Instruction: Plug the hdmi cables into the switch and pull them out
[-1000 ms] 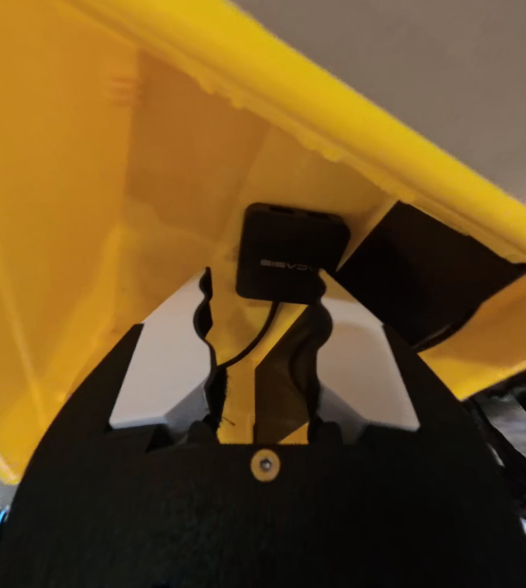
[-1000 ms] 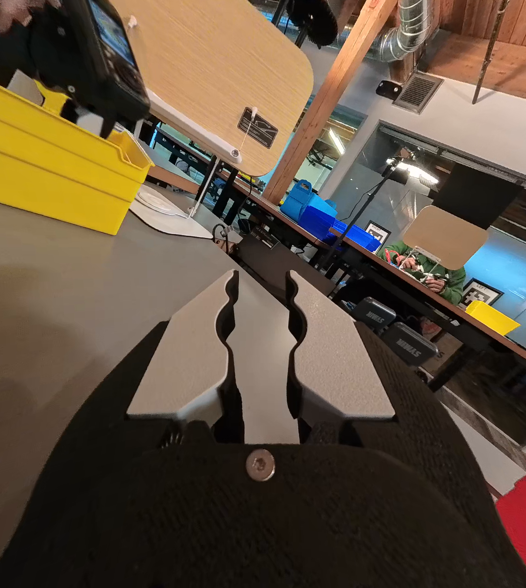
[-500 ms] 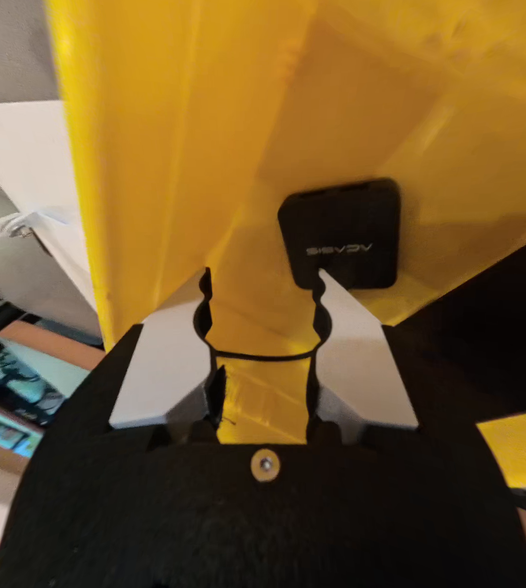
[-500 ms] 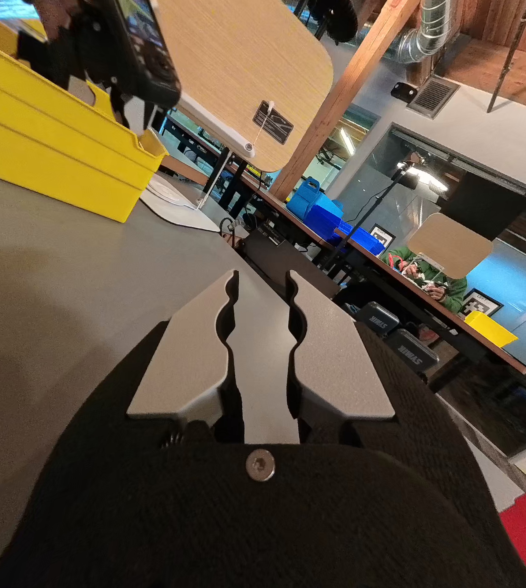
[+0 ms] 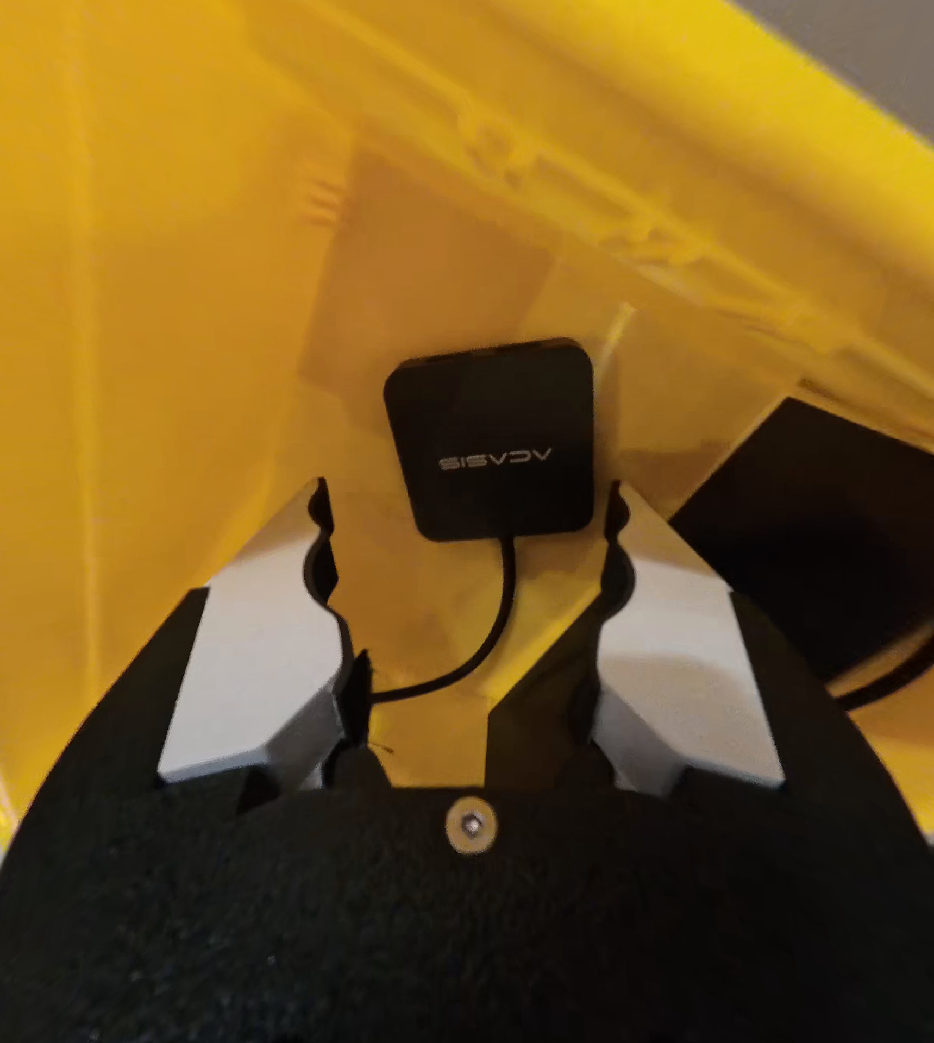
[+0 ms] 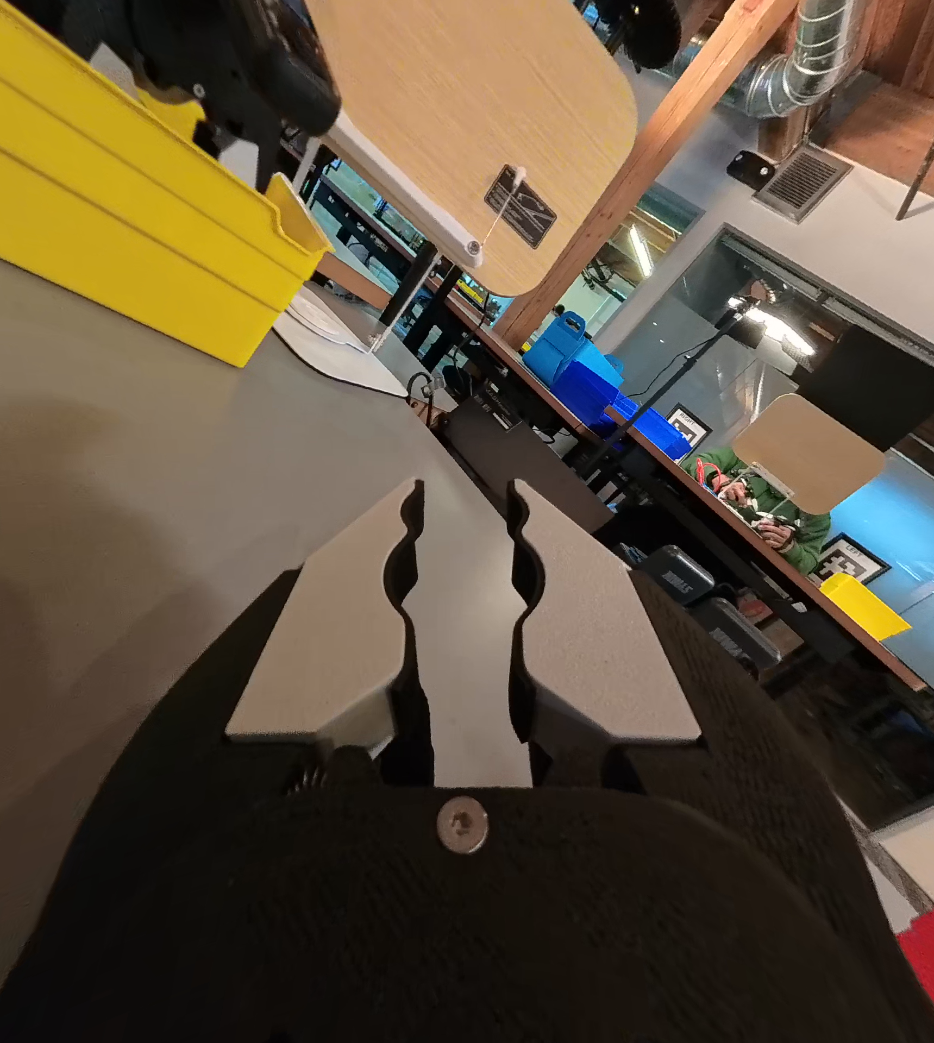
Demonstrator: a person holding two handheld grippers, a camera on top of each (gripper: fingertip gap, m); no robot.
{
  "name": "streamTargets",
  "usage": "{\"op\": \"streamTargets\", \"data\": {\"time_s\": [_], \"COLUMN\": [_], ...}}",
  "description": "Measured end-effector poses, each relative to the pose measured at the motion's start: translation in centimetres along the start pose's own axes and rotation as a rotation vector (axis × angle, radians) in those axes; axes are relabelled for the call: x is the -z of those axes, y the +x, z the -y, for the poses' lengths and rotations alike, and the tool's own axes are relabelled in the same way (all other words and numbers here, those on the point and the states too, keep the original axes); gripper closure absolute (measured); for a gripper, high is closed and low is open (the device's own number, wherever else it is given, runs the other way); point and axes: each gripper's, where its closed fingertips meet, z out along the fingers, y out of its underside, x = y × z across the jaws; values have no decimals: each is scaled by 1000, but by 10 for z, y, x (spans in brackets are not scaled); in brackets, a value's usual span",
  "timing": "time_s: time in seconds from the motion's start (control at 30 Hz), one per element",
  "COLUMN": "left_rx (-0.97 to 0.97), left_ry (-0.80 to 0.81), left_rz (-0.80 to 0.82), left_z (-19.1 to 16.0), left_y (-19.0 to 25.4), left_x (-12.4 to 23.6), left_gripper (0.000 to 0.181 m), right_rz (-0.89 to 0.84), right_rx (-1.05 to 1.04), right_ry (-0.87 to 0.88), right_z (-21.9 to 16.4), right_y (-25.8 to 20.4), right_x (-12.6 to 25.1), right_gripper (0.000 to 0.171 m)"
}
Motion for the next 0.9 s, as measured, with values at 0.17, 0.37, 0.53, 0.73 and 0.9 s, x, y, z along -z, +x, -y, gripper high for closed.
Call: {"op": "streamTargets", "data": {"time_s": [0.17,0.37,0.53,0.73,0.9], "left_rx": [68,109,143,84,9], "left_ry": [-5,-15,57,69,206], "left_rz": [-60,-2,147,452,539], "left_z": [2,-14,-12,7,76], "left_y": [7,4,-9,-36,-35], "left_x": [-3,2,45,148,218], "left_gripper": [96,118,118,118,119], "right_rz": [14,19,13,-20,-86], "right_rx": [26,39,32,-6,-75], "right_ry": [-9,-12,-11,-8,1], "right_z": [-1,-1,-1,-2,-3], "right_y": [-4,-6,-5,3,19], "right_x": [-1,-1,-1,-1,3], "right_gripper": [144,144,144,146,146]}}
